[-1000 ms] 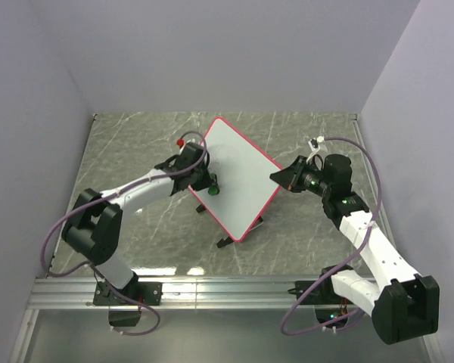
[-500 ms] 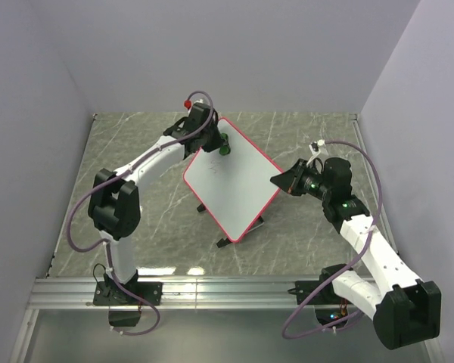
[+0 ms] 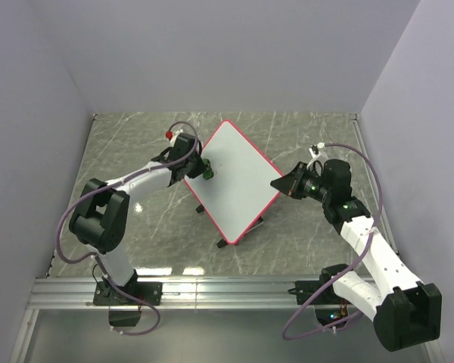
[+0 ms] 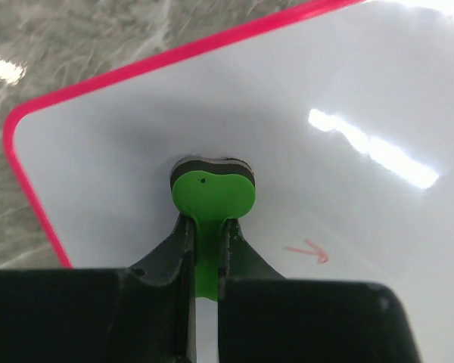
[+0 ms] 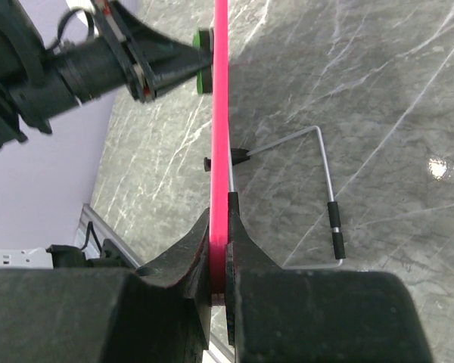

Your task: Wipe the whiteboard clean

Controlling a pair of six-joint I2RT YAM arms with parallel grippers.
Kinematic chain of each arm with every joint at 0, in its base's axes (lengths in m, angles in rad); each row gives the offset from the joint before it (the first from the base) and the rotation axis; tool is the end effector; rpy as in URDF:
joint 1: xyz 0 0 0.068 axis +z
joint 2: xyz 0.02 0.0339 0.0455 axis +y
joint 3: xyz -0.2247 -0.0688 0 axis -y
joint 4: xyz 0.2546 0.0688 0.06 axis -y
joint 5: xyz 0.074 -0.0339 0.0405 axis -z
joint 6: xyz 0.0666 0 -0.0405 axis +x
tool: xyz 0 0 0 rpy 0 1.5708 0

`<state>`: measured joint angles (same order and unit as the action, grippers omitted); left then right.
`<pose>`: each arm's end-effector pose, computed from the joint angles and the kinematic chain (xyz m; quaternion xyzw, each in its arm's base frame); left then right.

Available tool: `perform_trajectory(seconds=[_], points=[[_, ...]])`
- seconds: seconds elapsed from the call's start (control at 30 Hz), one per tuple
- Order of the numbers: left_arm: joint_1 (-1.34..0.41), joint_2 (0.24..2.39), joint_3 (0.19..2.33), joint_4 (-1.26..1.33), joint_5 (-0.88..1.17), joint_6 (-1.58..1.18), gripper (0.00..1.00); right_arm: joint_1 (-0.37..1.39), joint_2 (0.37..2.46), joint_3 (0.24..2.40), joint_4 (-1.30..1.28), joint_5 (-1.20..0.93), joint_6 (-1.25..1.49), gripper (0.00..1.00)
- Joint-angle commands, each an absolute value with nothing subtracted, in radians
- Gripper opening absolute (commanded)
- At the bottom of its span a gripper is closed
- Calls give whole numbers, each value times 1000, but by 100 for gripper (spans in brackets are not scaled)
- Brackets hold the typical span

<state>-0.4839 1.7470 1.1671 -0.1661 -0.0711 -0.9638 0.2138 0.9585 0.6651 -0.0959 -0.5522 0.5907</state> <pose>0.3637 -0.1858 0.1501 -0.2314 0.8860 -0.2409 0.3217 0.2592 0.0920 0.2316 0.0005 0.8134 0.4181 0.4045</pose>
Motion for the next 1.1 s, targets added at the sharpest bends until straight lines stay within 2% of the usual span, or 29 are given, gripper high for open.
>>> perform_trajectory(seconds=[0.0,0.13,0.37,0.53,0.7,0.93,1.07], points=[[-557,1786,1045,-242,-23,-965,0,265,953,653,-57,-690,463,0],[-592,1775,1071,-258,-31,-963,0,268,957,638,-37,-701,479,0],[-756,1891,1470,-392,-83,-927,0,276,966,644,-40,-703,479,0],[-792,1927,1583,-414,-84,-940,0,282,951,647,-52,-698,469,0],[-775,1884,1497,-402,-118,-948,0,288,945,657,-72,-690,457,0],[-683,1796,1185,-322,-114,-969,0,291,936,661,-81,-690,453,0],[-609,1792,1114,-278,-84,-951,0,293,930,650,-69,-695,463,0]])
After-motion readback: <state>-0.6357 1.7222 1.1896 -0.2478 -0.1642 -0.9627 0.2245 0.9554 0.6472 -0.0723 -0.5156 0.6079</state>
